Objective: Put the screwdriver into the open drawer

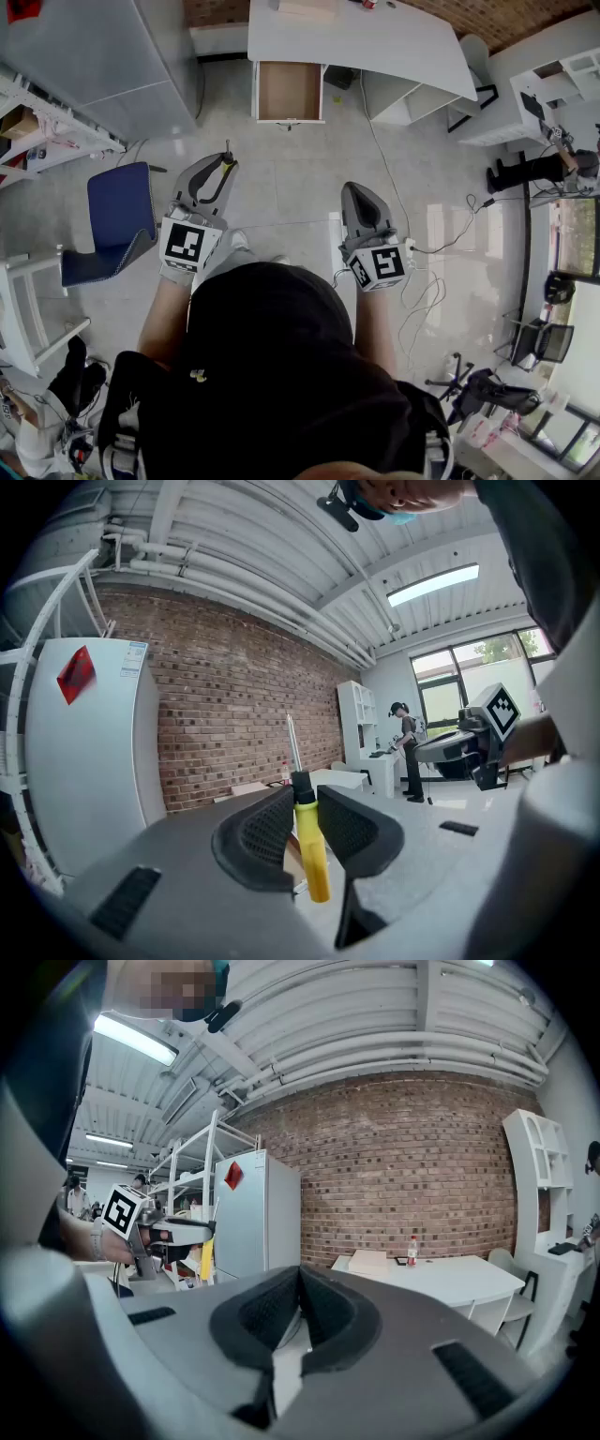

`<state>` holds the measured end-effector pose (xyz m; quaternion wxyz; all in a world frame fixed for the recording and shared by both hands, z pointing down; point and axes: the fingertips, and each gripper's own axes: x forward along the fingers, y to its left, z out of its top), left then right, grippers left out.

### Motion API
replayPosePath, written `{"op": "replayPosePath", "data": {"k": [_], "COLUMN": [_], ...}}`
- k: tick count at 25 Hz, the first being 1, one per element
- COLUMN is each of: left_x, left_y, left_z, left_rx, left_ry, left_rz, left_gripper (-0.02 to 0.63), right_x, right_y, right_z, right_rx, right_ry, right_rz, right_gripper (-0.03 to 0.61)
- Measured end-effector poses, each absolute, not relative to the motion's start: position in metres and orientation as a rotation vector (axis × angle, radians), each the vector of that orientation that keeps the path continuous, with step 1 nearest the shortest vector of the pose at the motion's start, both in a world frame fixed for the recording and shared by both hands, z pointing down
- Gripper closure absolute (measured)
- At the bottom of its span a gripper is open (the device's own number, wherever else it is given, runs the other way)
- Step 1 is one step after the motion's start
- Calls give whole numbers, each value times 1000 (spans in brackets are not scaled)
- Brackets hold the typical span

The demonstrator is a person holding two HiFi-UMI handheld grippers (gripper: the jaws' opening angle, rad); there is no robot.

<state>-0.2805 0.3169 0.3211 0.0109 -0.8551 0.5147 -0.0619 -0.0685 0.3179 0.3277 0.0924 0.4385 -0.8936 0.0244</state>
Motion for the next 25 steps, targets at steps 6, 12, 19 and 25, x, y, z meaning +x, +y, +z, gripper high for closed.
{"op": "replayPosePath", "data": {"k": [6, 12, 19, 25], "left_x": [-304, -335, -362, -351], "left_y": [310, 294, 274, 257], "left_z": [327, 337, 354, 362], "left_rx": [-2673, -2708, -2776, -2811], "left_ry": [1620, 1594, 1517, 1507], "left_rz": [-185, -166, -162, -179], "left_gripper": [532, 532, 532, 532], "right_x": [-96, -127, -144, -130], "right_y": [309, 288, 274, 260], "right_z": [333, 338, 354, 365], "right_rx": [1283, 1321, 1410, 1450], "right_ry": [-2655, -2638, -2562, -2534], "right_rz": [95, 127, 163, 227], "right_gripper": [569, 569, 569, 569]}}
